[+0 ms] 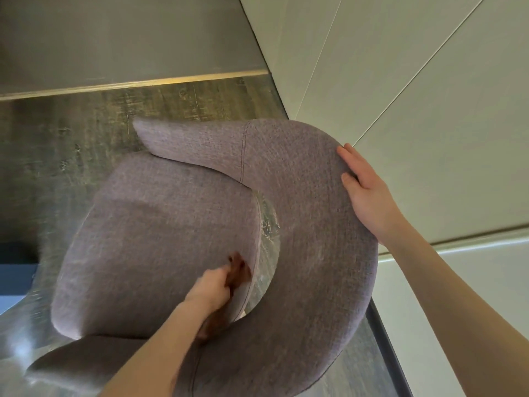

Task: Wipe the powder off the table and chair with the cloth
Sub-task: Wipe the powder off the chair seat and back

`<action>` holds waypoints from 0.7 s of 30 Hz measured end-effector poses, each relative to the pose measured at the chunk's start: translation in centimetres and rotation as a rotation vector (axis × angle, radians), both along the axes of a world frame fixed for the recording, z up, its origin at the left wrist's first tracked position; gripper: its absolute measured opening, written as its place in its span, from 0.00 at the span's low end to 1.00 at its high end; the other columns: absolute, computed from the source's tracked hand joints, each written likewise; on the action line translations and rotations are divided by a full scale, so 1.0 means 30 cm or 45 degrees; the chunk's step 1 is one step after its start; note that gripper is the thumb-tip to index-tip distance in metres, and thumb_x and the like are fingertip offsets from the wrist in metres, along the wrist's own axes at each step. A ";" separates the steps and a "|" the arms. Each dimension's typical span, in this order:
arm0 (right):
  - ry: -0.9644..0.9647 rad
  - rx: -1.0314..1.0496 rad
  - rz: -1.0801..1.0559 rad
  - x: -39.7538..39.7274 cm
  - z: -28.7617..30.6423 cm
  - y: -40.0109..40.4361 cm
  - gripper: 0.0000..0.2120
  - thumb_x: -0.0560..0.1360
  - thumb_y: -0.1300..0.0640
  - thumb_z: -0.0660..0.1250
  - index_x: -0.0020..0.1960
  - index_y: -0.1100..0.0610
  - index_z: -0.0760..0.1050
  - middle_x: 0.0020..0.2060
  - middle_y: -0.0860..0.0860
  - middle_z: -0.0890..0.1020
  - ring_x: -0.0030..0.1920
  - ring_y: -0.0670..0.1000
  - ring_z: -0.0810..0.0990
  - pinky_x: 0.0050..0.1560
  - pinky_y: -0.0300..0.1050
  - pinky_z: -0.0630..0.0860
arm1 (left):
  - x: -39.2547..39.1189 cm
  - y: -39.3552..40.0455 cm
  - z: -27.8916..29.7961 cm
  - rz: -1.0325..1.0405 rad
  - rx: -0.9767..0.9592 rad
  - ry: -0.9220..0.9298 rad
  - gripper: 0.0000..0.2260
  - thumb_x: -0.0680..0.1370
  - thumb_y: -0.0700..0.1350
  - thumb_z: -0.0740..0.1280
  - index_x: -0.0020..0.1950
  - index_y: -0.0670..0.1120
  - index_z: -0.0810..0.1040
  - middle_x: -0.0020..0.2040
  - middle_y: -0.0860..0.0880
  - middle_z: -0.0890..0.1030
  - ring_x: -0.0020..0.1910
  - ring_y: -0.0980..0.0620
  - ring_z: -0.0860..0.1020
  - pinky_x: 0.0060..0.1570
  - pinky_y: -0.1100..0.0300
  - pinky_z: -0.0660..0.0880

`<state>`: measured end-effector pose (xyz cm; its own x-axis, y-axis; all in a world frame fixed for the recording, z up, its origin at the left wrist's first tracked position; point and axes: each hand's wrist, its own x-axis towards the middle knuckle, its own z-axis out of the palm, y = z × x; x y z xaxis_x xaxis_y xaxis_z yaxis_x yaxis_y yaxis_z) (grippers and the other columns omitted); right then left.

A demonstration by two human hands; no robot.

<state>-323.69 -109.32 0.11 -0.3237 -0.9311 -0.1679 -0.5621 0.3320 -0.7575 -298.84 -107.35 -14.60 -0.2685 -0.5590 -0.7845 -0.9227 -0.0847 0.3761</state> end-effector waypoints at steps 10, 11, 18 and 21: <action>0.035 -0.024 0.000 -0.002 -0.003 -0.002 0.22 0.79 0.66 0.54 0.72 0.53 0.63 0.74 0.47 0.60 0.67 0.37 0.57 0.68 0.29 0.50 | -0.390 -0.050 0.234 0.187 -0.468 0.646 0.28 0.76 0.34 0.58 0.75 0.43 0.55 0.75 0.40 0.62 0.66 0.36 0.70 0.64 0.47 0.67; 0.033 -0.021 -0.005 -0.004 -0.005 -0.003 0.22 0.79 0.66 0.54 0.71 0.52 0.63 0.74 0.46 0.60 0.67 0.36 0.57 0.66 0.26 0.51 | -0.396 -0.049 0.212 0.149 -0.469 0.598 0.29 0.76 0.34 0.57 0.76 0.45 0.53 0.77 0.42 0.57 0.68 0.36 0.68 0.64 0.46 0.67; 0.017 -0.004 -0.019 -0.012 -0.013 -0.002 0.23 0.79 0.65 0.54 0.71 0.49 0.63 0.73 0.42 0.61 0.67 0.34 0.57 0.59 0.14 0.50 | -0.289 -0.012 0.002 -0.037 -0.081 0.229 0.28 0.76 0.35 0.57 0.75 0.46 0.54 0.72 0.41 0.65 0.65 0.37 0.70 0.64 0.49 0.67; 0.037 -0.018 -0.008 -0.011 -0.011 -0.002 0.22 0.79 0.64 0.53 0.71 0.49 0.63 0.73 0.41 0.61 0.66 0.34 0.57 0.64 0.22 0.51 | -0.176 0.041 -0.085 -0.240 0.181 0.004 0.23 0.78 0.38 0.57 0.74 0.48 0.59 0.68 0.39 0.71 0.65 0.39 0.71 0.64 0.49 0.68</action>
<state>-324.01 -109.37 -0.23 -0.3337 -0.9315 -0.1449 -0.5817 0.3245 -0.7459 -304.13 -106.10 -17.15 -0.3602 -0.3828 -0.8507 -0.9261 0.0368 0.3755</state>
